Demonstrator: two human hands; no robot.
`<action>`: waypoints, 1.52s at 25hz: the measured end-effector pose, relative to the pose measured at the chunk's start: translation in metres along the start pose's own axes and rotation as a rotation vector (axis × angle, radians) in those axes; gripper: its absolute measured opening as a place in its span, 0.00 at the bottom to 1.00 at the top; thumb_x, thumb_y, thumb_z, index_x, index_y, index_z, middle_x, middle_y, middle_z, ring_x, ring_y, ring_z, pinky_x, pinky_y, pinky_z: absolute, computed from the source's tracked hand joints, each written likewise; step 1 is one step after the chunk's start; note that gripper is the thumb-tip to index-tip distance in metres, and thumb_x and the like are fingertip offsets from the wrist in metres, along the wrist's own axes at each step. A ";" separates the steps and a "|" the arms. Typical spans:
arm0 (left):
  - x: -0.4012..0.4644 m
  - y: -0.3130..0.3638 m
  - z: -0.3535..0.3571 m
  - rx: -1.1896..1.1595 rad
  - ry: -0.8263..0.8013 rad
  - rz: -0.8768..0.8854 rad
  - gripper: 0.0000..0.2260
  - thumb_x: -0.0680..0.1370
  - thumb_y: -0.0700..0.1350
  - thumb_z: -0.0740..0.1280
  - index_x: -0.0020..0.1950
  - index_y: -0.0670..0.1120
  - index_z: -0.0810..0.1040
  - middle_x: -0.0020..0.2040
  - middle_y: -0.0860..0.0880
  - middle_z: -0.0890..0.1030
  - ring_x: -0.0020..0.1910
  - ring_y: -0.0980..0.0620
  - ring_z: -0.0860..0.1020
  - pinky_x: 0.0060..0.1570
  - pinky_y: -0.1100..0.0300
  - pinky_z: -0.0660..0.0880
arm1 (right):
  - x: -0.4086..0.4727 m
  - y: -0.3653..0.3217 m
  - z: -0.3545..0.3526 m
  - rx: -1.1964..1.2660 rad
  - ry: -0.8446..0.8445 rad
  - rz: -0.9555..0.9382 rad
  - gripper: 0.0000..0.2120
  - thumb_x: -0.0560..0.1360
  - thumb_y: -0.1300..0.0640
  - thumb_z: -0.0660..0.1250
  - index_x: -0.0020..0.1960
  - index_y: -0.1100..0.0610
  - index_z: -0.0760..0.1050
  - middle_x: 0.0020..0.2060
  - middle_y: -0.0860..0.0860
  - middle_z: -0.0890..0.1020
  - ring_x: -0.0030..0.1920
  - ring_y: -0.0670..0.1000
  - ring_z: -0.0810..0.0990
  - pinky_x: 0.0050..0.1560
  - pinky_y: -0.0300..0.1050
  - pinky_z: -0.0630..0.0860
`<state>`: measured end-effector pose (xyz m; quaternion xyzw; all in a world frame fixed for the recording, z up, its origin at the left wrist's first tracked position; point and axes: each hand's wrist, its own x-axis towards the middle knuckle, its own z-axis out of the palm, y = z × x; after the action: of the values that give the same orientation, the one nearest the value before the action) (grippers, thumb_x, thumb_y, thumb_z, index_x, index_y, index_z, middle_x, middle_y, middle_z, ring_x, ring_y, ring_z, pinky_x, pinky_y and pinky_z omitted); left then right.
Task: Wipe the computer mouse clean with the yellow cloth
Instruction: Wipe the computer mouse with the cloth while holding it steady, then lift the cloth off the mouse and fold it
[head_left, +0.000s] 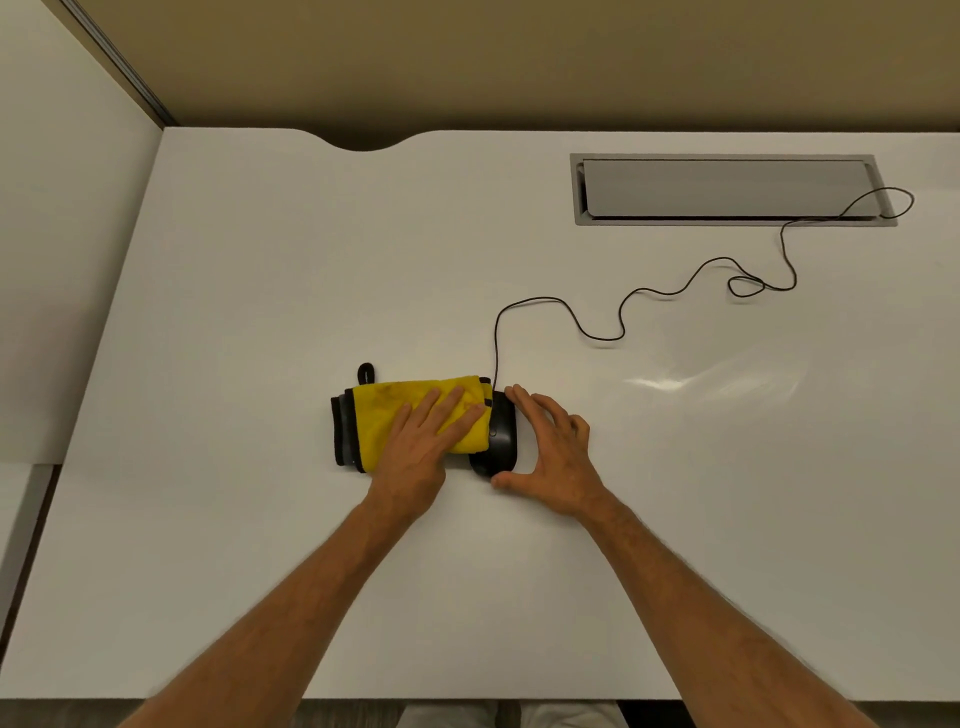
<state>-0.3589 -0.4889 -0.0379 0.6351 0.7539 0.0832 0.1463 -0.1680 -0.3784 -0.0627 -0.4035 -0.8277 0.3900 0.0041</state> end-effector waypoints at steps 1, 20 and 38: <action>-0.008 0.003 0.001 -0.011 0.021 -0.010 0.41 0.67 0.23 0.69 0.76 0.51 0.68 0.76 0.43 0.67 0.75 0.36 0.64 0.70 0.35 0.64 | 0.000 0.000 0.000 0.003 0.003 0.001 0.55 0.60 0.30 0.72 0.78 0.38 0.46 0.77 0.48 0.59 0.77 0.51 0.54 0.70 0.47 0.49; -0.017 0.020 0.009 0.013 0.086 -0.038 0.47 0.64 0.22 0.66 0.80 0.50 0.60 0.79 0.45 0.61 0.77 0.36 0.59 0.71 0.33 0.61 | 0.000 0.000 0.002 0.013 0.010 0.005 0.55 0.60 0.28 0.71 0.78 0.38 0.46 0.77 0.46 0.59 0.76 0.51 0.55 0.68 0.46 0.50; -0.075 0.026 -0.042 -0.522 0.113 0.019 0.23 0.76 0.28 0.64 0.71 0.41 0.74 0.70 0.49 0.73 0.69 0.46 0.74 0.69 0.49 0.71 | -0.009 -0.025 -0.025 0.096 -0.059 -0.002 0.54 0.67 0.37 0.76 0.80 0.47 0.47 0.78 0.50 0.59 0.77 0.51 0.55 0.73 0.52 0.51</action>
<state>-0.3366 -0.5557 0.0185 0.5773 0.7079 0.3113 0.2619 -0.1703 -0.3778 -0.0257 -0.3903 -0.8082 0.4410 -0.0005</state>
